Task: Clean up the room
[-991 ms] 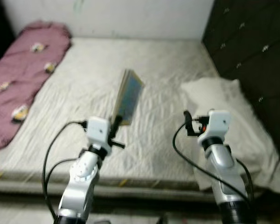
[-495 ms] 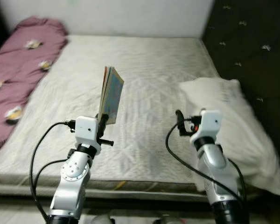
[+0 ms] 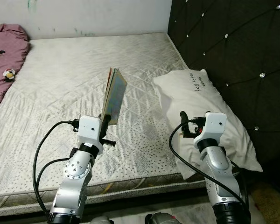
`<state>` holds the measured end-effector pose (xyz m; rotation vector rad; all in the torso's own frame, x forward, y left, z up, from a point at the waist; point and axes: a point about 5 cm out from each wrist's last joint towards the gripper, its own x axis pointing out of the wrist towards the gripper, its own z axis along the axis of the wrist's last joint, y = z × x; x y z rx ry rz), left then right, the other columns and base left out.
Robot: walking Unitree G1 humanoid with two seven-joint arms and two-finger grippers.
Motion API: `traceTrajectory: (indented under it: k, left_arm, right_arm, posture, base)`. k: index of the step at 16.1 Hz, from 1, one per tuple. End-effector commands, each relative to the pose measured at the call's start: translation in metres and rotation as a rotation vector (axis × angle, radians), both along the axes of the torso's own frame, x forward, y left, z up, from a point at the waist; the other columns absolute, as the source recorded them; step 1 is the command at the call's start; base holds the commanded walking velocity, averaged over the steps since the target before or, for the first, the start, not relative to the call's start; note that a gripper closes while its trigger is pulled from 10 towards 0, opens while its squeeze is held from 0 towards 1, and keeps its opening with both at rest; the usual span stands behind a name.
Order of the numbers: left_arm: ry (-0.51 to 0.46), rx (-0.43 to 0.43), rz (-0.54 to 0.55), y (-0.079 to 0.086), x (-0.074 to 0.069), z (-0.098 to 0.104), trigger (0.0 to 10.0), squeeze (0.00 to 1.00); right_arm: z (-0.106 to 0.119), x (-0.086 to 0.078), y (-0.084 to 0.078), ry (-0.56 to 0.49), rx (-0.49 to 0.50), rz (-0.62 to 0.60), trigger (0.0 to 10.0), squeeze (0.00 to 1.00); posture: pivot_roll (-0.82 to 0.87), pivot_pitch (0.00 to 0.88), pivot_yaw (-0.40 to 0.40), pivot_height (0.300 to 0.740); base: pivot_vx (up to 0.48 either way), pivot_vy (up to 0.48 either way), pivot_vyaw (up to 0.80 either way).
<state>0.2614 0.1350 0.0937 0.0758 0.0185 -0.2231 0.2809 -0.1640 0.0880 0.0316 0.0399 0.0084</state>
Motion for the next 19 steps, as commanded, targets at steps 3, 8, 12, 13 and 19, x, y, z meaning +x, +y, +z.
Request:
traceTrajectory:
  k: [3,8,12,13,19]
  left_arm:
    - [-0.031,0.001,0.002,-0.0002,0.0009,0.0072,10.0,0.00]
    - [-0.027,-0.012,-0.007,-0.0019,0.0006,0.0070,10.0,0.00]
    - [-0.028,-0.016,-0.009,-0.0021,0.0012,0.0068,10.0,0.00]
    - [-0.030,-0.015,-0.004,-0.0017,0.0011,0.0072,10.0,0.00]
    - [-0.038,-0.013,0.022,0.0013,0.0014,0.0078,10.0,0.00]
  right_arm:
    - [0.0029,0.0025,0.0019,-0.009,0.004,0.013,10.0,0.00]
    - [0.0035,0.0027,0.0013,-0.009,-0.001,0.016,10.0,0.00]
    - [0.0037,0.0034,0.0013,-0.010,-0.002,0.019,10.0,0.00]
    - [0.0039,0.0035,0.0014,-0.010,-0.003,0.021,10.0,0.00]
    - [0.0036,0.0044,0.0016,-0.010,-0.001,0.023,10.0,0.00]
  posture:
    - [-0.02,0.000,0.001,0.740]
    - [-0.02,0.000,0.001,0.740]
    - [-0.02,0.000,-0.002,0.740]
    - [-0.02,0.000,-0.002,0.740]
    - [-0.02,0.000,-0.003,0.740]
  base:
    - [0.000,0.000,0.00]
    - [0.000,-0.206,0.00]
    - [0.000,-0.426,0.00]
    - [0.000,-0.375,0.00]
    - [0.000,-0.109,0.00]
